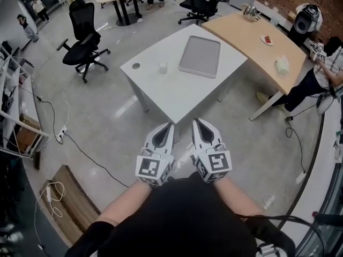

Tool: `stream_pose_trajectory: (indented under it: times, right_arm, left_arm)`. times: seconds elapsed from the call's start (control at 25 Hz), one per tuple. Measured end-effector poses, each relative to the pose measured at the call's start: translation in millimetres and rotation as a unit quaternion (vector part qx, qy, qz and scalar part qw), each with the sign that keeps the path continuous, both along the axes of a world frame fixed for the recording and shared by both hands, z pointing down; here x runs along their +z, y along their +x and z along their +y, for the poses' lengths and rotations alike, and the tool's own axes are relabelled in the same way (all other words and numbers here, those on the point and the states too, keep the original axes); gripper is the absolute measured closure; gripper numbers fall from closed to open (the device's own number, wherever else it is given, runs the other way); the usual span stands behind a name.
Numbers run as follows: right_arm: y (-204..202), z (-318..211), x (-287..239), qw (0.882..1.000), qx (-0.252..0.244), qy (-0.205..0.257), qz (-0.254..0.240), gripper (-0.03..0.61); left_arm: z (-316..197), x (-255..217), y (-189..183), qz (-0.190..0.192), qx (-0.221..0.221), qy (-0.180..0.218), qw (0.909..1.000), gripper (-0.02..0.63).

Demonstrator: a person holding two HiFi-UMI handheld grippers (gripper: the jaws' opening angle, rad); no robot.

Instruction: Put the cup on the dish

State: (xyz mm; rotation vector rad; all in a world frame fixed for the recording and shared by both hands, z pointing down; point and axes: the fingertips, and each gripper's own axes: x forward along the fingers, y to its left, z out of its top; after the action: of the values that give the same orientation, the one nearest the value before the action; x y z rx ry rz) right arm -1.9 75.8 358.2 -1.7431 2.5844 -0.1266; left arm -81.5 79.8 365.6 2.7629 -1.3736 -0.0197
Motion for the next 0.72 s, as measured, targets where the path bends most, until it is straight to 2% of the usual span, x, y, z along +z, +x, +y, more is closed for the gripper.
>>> stream_pose_trajectory:
  times: [0.32, 0.72]
  right_arm:
    - [-18, -43, 3, 1.000, -0.003, -0.005, 0.007, 0.566]
    - [-13, -178, 15, 1.000, -0.027, -0.004, 0.004, 0.566]
  left_arm:
    - [-29, 8, -13, 0.000, 0.002, -0.018, 0.9998, 0.609]
    - [-165, 16, -9, -0.003, -0.034, -0.015, 0.9993, 0.609]
